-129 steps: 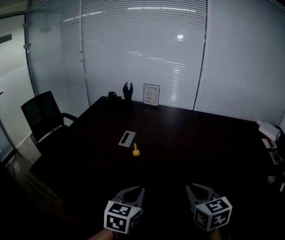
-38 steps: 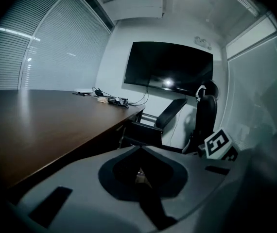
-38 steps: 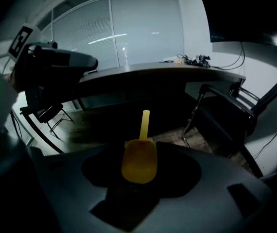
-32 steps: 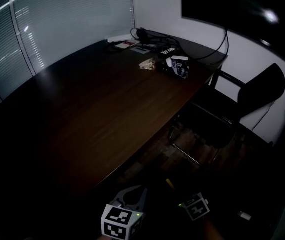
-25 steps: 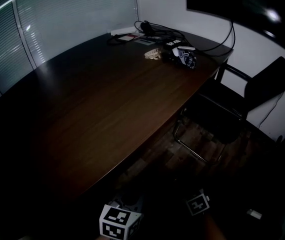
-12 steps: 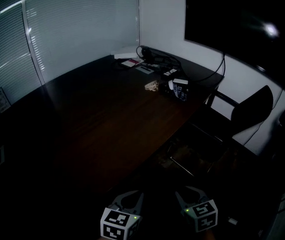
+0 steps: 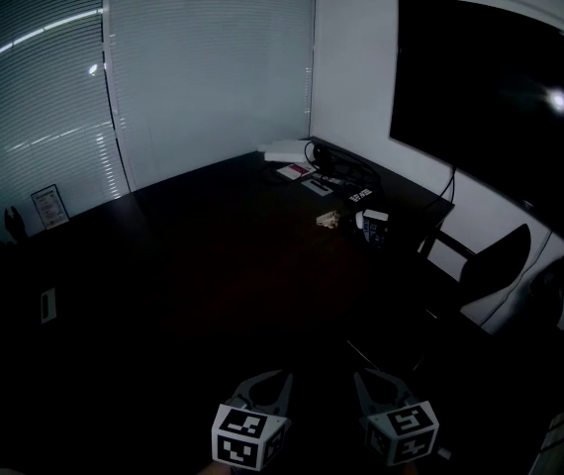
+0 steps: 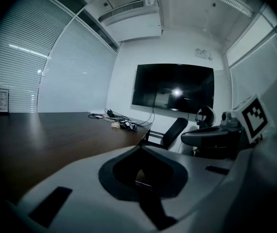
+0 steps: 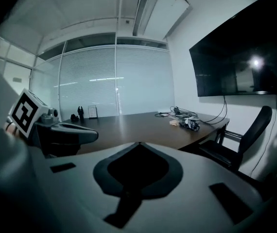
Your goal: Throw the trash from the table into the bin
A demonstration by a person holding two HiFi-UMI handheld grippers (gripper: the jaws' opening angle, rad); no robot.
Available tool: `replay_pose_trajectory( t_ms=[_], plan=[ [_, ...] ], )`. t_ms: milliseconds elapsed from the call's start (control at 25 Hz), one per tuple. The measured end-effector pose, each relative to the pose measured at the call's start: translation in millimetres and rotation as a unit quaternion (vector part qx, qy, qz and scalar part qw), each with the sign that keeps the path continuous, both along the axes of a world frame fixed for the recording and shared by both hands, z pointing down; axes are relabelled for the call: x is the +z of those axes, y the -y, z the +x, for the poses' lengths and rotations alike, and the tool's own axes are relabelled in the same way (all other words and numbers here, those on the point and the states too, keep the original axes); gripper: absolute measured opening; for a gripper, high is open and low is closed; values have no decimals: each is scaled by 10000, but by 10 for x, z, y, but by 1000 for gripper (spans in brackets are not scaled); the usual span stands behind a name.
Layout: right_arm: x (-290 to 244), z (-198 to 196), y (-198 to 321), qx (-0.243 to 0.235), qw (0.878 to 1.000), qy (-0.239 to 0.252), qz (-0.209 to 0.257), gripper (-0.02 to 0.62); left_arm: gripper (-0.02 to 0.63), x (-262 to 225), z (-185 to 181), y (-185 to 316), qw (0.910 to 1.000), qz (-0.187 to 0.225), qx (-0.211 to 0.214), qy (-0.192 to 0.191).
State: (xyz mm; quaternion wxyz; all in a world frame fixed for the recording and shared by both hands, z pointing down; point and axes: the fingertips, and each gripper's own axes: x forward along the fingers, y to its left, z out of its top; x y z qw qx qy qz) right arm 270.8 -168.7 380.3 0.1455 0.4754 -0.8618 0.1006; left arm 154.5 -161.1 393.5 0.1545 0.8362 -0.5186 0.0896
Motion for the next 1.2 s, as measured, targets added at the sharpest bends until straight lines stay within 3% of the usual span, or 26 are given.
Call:
replay_pose_trajectory(
  t_ms=[160, 280, 720, 920, 1200],
  plan=[
    [-112, 0, -56, -85, 9999, 3, 110, 8, -2, -108, 24, -57, 9997, 117, -180, -79],
    [-155, 18, -90, -216, 9996, -55, 187, 8, -2, -150, 115, -117, 9991, 77, -238, -342],
    [-248, -49, 5, -532, 9981, 148, 258, 6, -2, -176, -23, -155, 9973, 79, -696, -235],
    [-465, -621, 22, -1201, 9913, 367, 390, 6, -2, -272, -572, -232, 9904, 213, -1363, -104],
    [-609, -1771, -56, -2203, 9740, 283, 445, 5, -2, -411, -1718, -532, 9708, 295, -2378, -70]
  ],
)
